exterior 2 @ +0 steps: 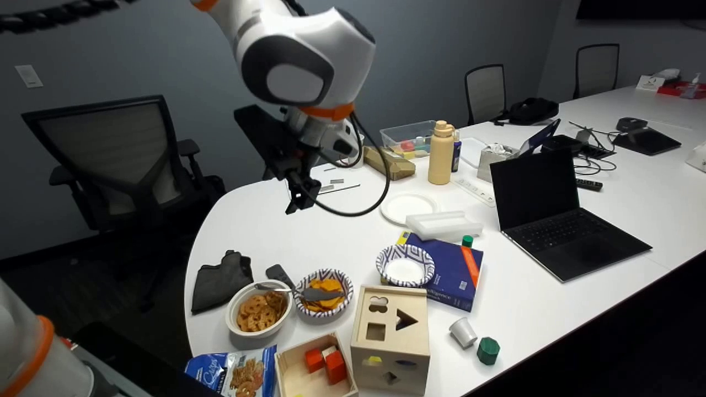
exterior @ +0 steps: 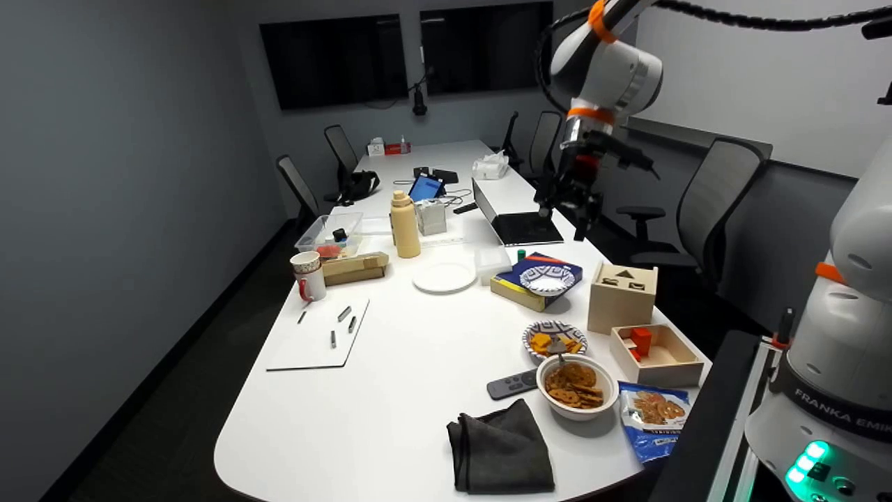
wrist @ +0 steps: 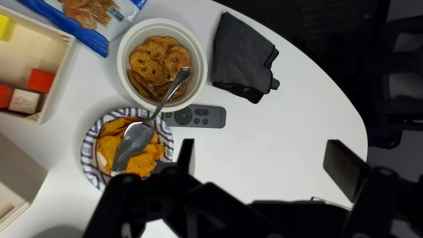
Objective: Use the spatula to stir the contents in the bowl
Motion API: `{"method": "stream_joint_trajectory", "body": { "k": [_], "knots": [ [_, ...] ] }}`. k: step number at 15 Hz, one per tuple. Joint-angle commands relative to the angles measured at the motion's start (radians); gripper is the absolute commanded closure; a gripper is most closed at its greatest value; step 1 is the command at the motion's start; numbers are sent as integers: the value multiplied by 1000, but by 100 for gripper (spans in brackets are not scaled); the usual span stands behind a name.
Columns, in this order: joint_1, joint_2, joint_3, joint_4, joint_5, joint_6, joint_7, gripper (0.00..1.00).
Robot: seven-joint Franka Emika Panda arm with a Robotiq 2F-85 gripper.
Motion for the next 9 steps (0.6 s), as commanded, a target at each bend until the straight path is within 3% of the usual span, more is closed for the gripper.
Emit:
{"method": "stream_joint_trajectory", "body": {
  "k": [1,4,9],
  "knots": [
    [13,104,65,-74,192,175,-18,0],
    [16,158,124,-156,354,312,-8,0],
    [14,171,186,-317,717,487,-71,0]
  ]
}}
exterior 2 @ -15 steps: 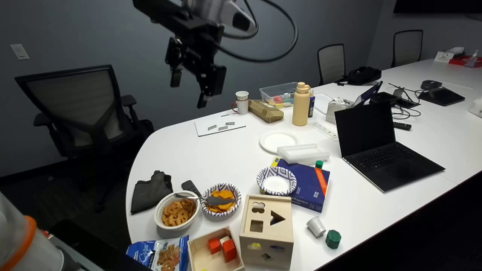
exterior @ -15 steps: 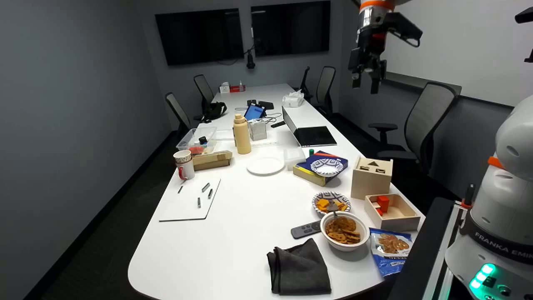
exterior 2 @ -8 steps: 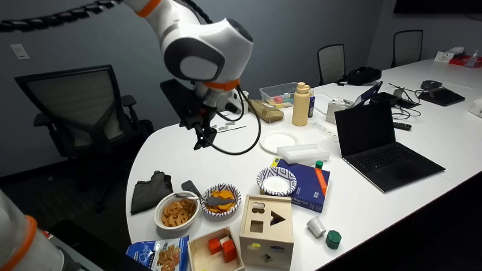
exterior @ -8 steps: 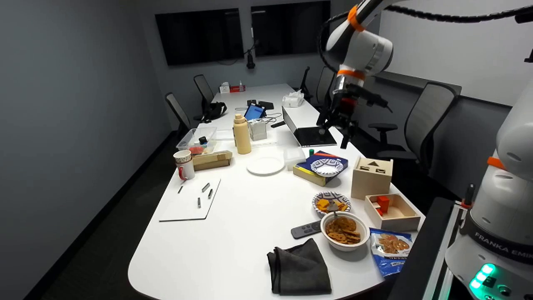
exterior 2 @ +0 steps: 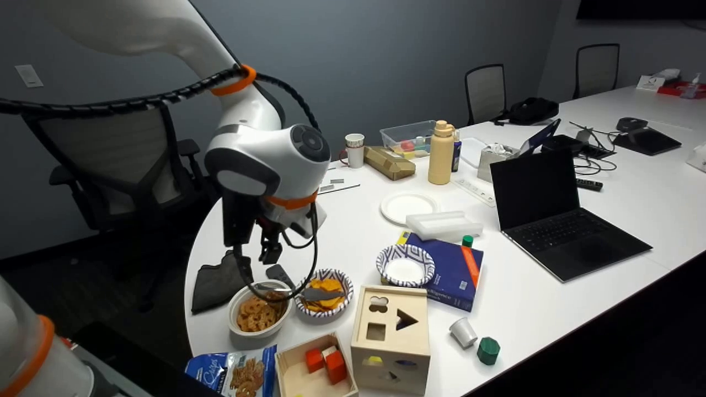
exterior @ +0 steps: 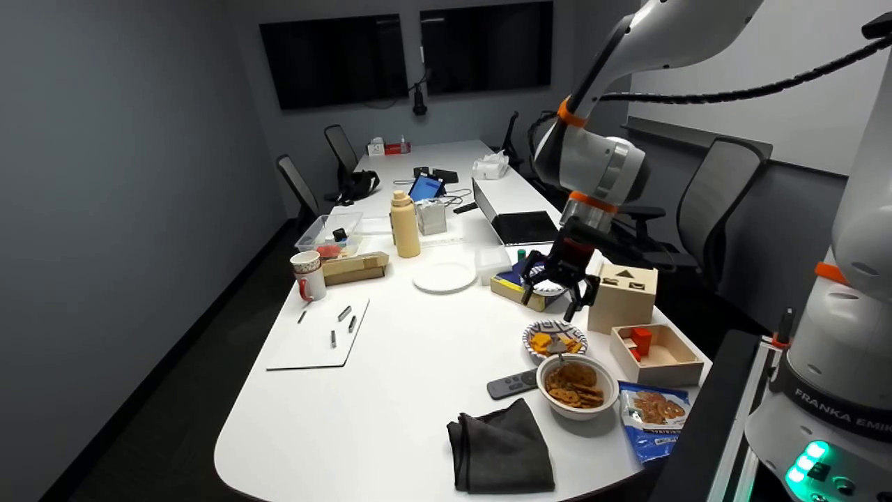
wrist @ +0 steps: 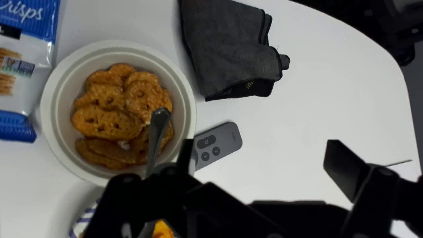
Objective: Use the spatula to stir the contents in the bowl
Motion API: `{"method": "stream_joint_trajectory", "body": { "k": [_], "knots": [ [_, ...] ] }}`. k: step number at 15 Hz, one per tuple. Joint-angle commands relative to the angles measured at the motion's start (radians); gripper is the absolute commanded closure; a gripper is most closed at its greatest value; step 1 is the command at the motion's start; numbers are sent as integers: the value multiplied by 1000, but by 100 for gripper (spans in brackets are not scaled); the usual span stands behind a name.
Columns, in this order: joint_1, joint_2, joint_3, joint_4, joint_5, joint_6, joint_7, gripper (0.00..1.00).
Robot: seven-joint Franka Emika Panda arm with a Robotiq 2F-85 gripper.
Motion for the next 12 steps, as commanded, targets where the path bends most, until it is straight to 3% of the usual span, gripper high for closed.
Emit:
{"method": "stream_joint_trajectory", "body": {
  "k": [1,6,12],
  "knots": [
    [-4,-19,27,-109,259,93,-77,0],
    [-27,94,10,-90,530,65,-249,0],
    [-41,177,-14,-85,603,59,-315,0]
  ]
}}
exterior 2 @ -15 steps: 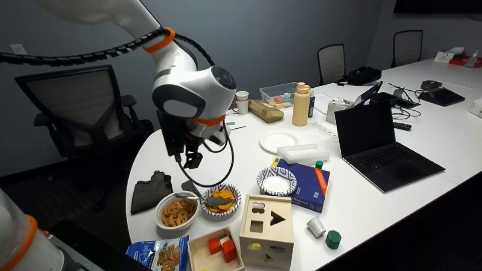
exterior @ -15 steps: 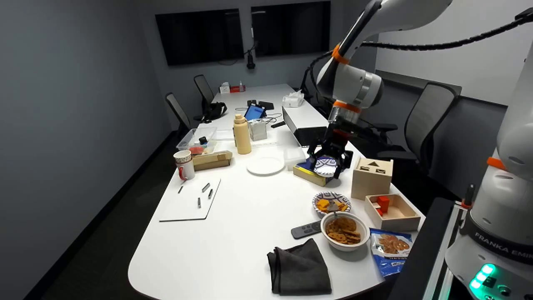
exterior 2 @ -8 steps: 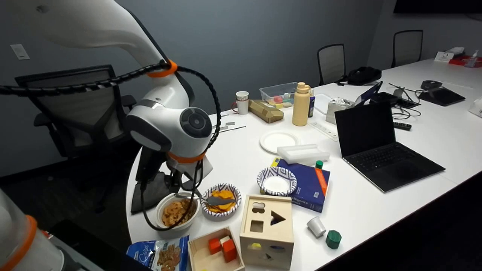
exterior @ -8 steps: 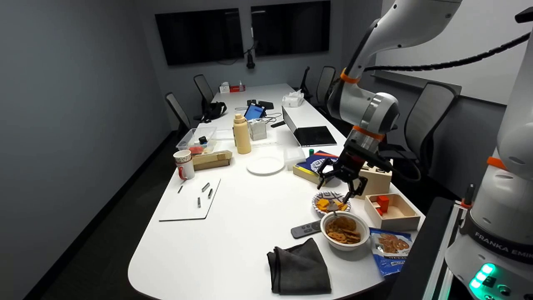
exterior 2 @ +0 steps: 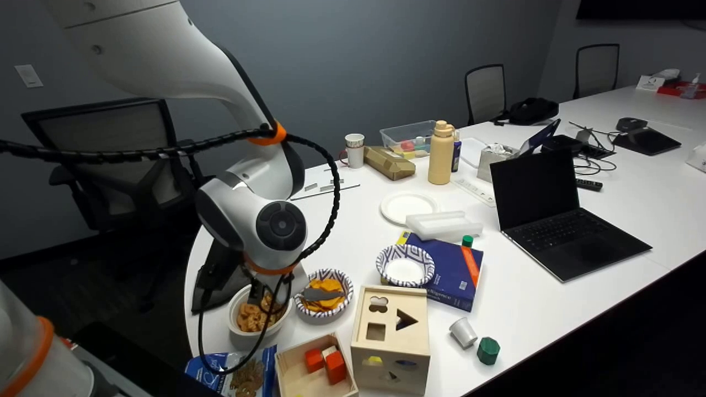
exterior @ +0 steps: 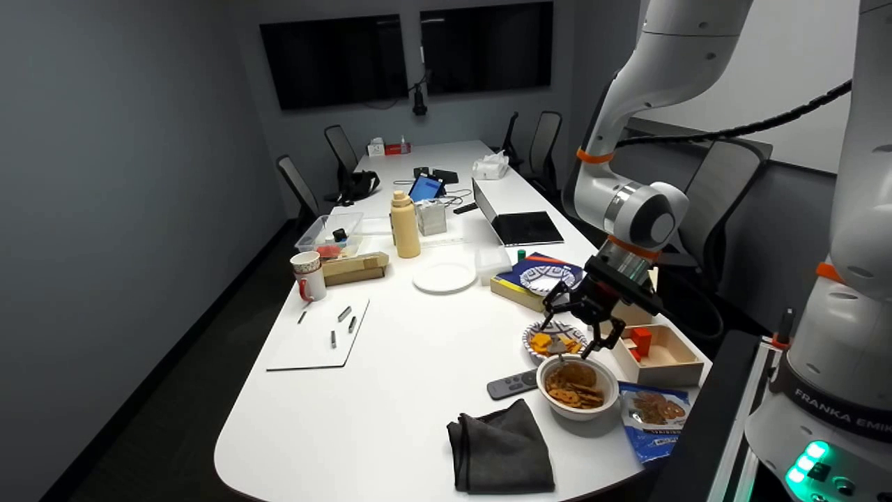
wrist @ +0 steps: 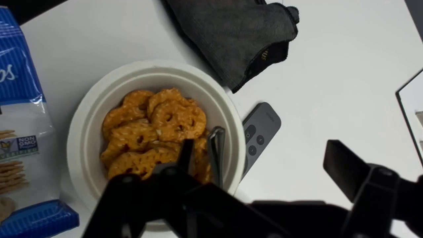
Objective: Use the spatula to stir the contents in the bowl
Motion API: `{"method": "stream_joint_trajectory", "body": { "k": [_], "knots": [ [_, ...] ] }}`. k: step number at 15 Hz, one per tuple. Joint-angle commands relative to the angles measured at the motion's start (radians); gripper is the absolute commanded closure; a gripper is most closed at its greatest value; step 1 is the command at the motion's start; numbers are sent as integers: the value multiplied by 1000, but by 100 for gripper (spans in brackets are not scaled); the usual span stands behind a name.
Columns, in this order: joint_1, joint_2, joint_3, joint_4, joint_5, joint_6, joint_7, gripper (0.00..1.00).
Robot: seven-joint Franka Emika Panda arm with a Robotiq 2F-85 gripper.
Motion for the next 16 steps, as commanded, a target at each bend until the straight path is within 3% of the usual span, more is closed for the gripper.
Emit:
{"method": "stream_joint_trajectory", "body": {
  "k": [1,16],
  "knots": [
    [-10,36,-18,2,44,-14,-59,0],
    [-11,242,-27,129,75,-132,-189,0]
  ]
}}
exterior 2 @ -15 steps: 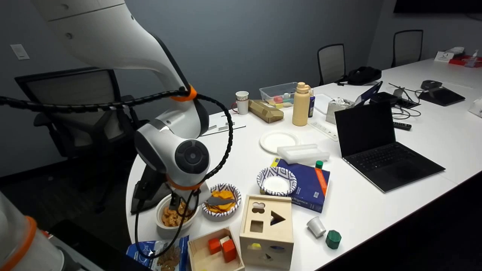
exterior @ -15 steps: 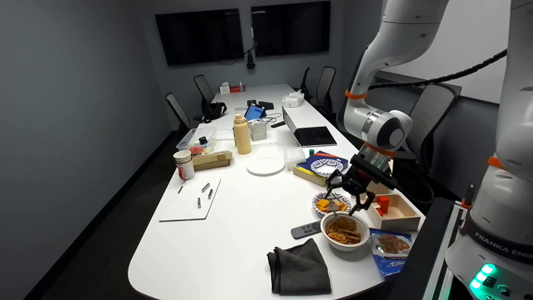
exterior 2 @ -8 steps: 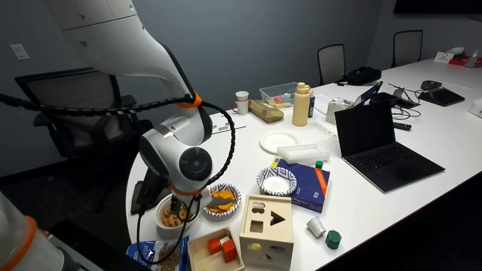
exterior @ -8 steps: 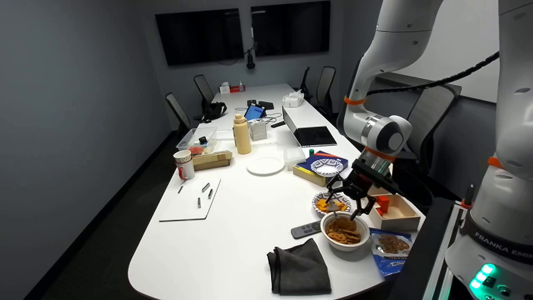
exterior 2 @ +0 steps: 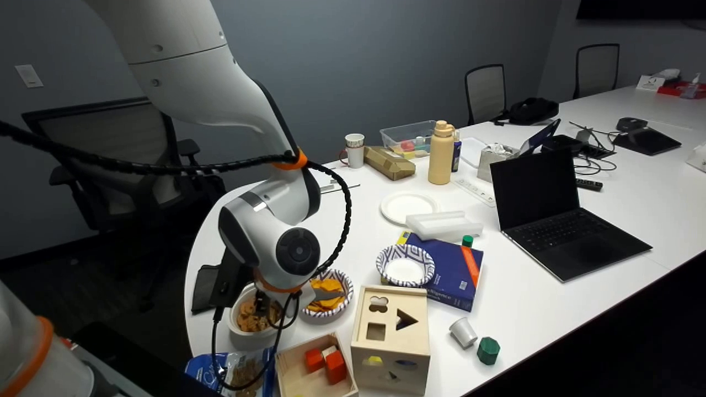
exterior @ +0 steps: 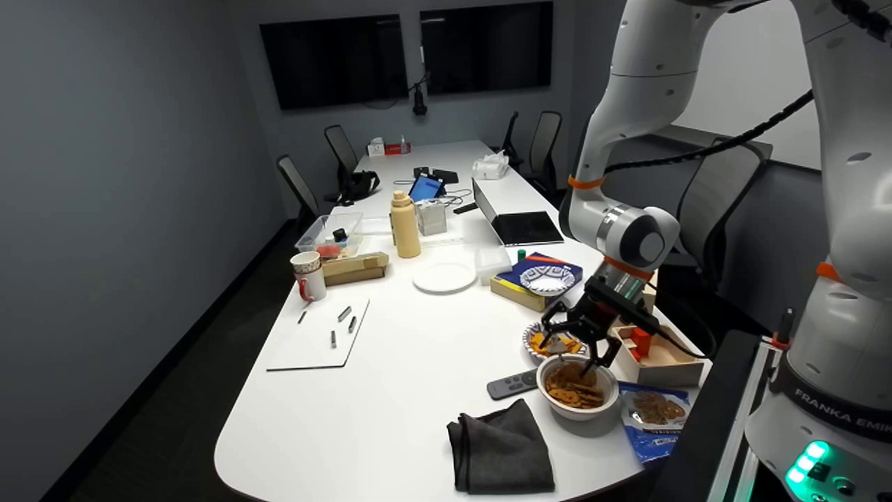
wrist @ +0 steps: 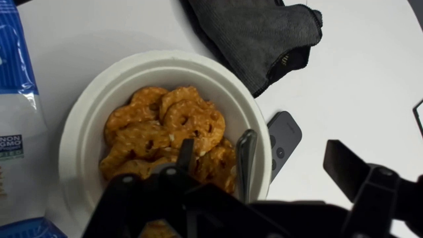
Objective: Use the spatula to stir the contents in the bowl
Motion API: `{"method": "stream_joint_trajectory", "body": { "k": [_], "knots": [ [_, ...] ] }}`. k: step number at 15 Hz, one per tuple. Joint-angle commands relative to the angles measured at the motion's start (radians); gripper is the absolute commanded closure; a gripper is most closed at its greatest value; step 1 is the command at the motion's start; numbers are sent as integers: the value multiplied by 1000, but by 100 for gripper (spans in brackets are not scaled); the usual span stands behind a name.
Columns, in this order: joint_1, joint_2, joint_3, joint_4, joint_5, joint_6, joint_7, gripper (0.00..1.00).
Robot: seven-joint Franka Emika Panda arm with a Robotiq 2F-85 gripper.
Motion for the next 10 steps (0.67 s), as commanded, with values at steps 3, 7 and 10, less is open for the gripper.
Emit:
{"method": "stream_joint_trajectory", "body": {
  "k": [3,7,10],
  "knots": [
    [-5,76,-9,51,48,-53,-72,0],
    [-2,89,-14,54,64,-64,-96,26],
    [-3,94,-19,53,74,-71,-111,48]
  ]
}}
